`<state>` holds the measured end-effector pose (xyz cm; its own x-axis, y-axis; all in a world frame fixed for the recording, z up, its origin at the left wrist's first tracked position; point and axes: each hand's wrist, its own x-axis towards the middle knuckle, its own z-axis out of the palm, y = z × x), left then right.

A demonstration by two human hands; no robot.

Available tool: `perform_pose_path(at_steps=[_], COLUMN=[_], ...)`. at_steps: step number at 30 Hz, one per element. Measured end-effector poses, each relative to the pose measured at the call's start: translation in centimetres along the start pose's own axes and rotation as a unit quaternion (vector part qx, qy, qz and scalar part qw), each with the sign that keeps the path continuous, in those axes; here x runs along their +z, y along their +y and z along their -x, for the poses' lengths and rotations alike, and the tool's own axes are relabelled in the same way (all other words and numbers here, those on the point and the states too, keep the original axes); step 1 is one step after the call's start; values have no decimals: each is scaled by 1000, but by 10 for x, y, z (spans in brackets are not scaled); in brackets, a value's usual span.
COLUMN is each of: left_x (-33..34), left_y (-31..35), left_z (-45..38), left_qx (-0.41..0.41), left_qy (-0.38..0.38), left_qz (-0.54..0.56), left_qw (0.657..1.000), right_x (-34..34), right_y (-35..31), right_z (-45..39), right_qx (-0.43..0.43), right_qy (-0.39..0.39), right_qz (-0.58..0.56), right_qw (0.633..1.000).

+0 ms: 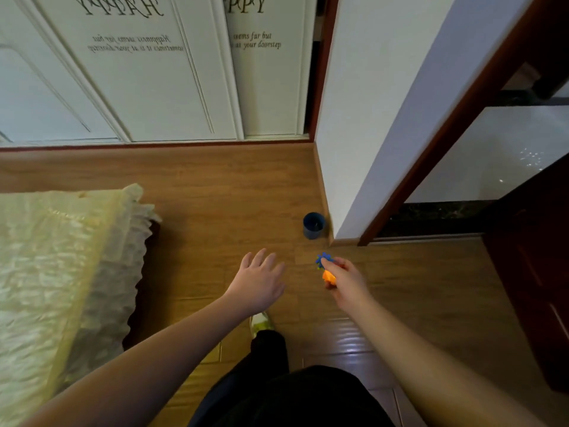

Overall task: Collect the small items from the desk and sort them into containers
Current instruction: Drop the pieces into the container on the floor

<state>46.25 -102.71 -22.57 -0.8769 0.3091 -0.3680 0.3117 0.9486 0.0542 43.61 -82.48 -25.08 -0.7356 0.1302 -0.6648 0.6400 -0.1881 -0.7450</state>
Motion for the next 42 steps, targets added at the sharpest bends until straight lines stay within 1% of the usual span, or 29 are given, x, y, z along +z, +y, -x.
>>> perform_pose_path(at_steps=[1, 2, 10, 14, 17, 21, 25, 28, 32, 34, 35, 37, 40, 42], left_x=[-3, -5, -50, -67, -69, -65, -72, -83, -95, -91, -85, -68, -40, -17], left_y=[-8, -18, -88, -117, -131, -143, -149, -154, -161, -164, -165, -169, -185, -198], left_z=[-13, -26, -132, -173, -201, -240, -282, -319, -366, -385, -394, -413, -452, -481], left_qx=[2, 4, 32, 43, 46, 46, 33, 21, 32, 32, 21, 5, 20, 29], left_qy=[0, 2, 24, 13, 3, -4, -42, -36, -23, -36, -46, -34, -14, -21], left_qz=[-2, -3, 20, 14, 18, 25, 46, 59, 61, 52, 59, 81, 97, 109], left_qw=[1000, 1000, 999, 999, 999, 999, 998, 997, 997, 997, 997, 996, 995, 993], right_x=[8, 16, 50, 54, 52, 53, 59, 64, 74, 79, 82, 89, 99, 100], right_y=[-7, -15, -81, -94, -97, -106, -119, -141, -173, -181, -181, -176, -159, -137], right_z=[-10, -21, -103, -137, -163, -207, -257, -292, -348, -378, -395, -428, -478, -509], right_qx=[18, 25, 19, 22, 41, 62, 61, 49, 25, 28, 20, 5, 5, 1], right_qy=[-2, -1, 59, 96, 101, 119, 128, 112, 46, 20, 11, 2, 6, 30], right_qz=[-34, -44, -52, -23, 6, -1, 59, 166, 308, 367, 391, 427, 444, 445], right_qw=[999, 999, 997, 995, 994, 991, 988, 978, 950, 930, 920, 904, 896, 895])
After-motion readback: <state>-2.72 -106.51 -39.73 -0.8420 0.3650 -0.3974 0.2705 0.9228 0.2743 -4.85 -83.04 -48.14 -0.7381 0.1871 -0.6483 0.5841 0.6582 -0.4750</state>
